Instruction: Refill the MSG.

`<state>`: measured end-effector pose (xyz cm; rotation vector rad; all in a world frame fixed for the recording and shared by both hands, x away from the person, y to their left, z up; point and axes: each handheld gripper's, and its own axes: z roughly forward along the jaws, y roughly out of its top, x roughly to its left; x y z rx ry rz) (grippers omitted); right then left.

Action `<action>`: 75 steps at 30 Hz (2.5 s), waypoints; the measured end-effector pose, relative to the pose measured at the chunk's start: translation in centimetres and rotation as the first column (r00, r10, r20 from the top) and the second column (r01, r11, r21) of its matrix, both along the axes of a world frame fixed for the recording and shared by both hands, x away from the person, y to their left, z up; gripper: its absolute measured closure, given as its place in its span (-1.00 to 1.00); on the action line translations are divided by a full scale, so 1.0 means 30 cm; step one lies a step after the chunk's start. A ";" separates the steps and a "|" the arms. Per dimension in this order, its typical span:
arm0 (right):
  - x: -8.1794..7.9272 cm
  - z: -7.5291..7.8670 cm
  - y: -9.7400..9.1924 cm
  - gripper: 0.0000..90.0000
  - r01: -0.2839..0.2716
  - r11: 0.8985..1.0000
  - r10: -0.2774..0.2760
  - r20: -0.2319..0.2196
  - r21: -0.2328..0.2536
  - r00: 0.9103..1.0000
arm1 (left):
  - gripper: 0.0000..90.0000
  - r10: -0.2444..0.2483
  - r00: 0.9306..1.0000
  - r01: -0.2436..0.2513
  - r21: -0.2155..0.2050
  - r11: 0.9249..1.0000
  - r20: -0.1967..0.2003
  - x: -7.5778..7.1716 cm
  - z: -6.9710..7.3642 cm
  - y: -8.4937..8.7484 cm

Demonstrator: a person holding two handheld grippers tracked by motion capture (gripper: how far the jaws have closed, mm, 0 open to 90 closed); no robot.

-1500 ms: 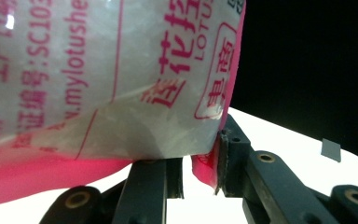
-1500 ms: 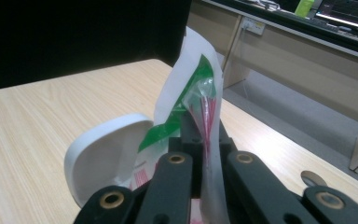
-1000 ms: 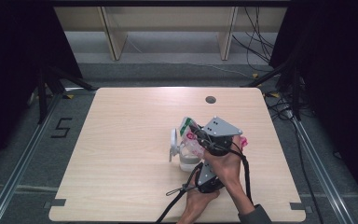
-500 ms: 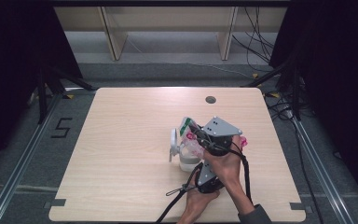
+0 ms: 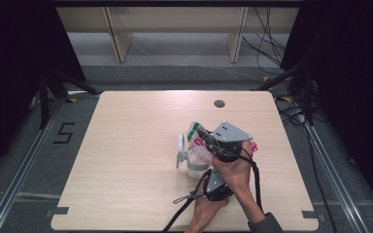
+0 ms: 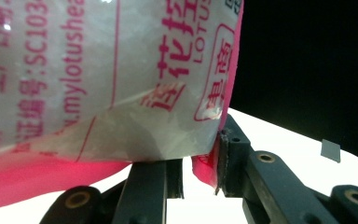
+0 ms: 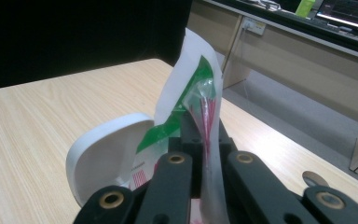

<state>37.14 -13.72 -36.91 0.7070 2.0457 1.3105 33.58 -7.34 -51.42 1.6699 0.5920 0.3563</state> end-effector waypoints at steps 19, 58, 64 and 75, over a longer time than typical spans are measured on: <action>-0.007 0.000 0.012 1.00 -0.002 1.000 0.002 -0.031 0.005 1.000 | 0.66 -0.011 1.000 0.011 0.018 1.000 0.005 0.002 0.005 0.010; -0.006 -0.003 0.018 1.00 -0.005 1.000 0.004 -0.024 -0.012 1.000 | 0.66 0.012 1.000 -0.013 -0.063 0.998 -0.020 -0.006 0.005 -0.007; -0.008 -0.001 0.015 1.00 -0.009 1.000 0.009 -0.035 -0.002 0.999 | 0.66 0.021 1.000 -0.022 -0.040 0.999 -0.010 -0.007 0.005 -0.004; -0.006 0.004 0.013 1.00 -0.008 1.000 0.008 -0.003 -0.006 1.000 | 0.66 0.017 1.000 -0.018 -0.068 0.998 -0.008 -0.009 0.008 -0.007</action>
